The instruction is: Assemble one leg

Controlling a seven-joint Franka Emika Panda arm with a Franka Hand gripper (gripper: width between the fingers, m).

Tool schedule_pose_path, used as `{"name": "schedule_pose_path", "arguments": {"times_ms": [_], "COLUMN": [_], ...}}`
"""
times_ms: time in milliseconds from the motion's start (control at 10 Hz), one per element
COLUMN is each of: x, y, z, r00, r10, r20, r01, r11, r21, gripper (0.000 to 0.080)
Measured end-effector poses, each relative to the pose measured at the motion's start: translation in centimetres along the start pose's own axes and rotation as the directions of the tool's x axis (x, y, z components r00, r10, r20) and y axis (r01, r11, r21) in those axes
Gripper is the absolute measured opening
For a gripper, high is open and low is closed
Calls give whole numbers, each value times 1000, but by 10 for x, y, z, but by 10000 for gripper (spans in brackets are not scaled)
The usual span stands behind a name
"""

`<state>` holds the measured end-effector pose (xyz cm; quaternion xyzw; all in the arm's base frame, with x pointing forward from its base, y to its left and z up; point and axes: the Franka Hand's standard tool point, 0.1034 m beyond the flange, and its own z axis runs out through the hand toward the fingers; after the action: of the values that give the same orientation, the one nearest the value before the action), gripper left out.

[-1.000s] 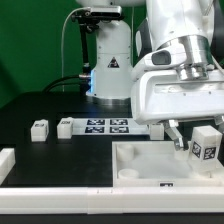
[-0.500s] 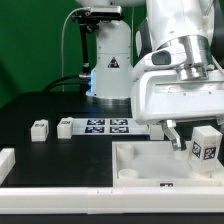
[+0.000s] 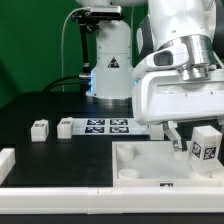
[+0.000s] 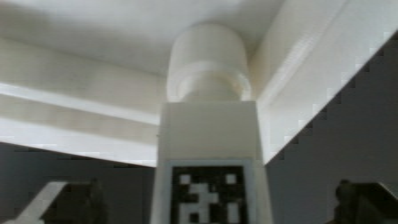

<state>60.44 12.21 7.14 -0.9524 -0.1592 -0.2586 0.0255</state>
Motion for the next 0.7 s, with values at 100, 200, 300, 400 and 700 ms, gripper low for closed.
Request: {"name": "schedule_pose_path", "arguments": {"times_ms": [100,200,300,400,700], "x": [0,7,2,5,4], "y": [-4,-3,-3,-2,0], "z": [-3,-7,-6,-6,-6], "r00": [993,986,960,929,811], "r10": [11,8,5,2,-22], "r20": [118,165,281,370,585], "r01": [-14,-14,-23,-35,-67], "r11": [1000,999,998,996,989], "r21": [28,37,62,83,130], "gripper": [649,649,649,649,649]}}
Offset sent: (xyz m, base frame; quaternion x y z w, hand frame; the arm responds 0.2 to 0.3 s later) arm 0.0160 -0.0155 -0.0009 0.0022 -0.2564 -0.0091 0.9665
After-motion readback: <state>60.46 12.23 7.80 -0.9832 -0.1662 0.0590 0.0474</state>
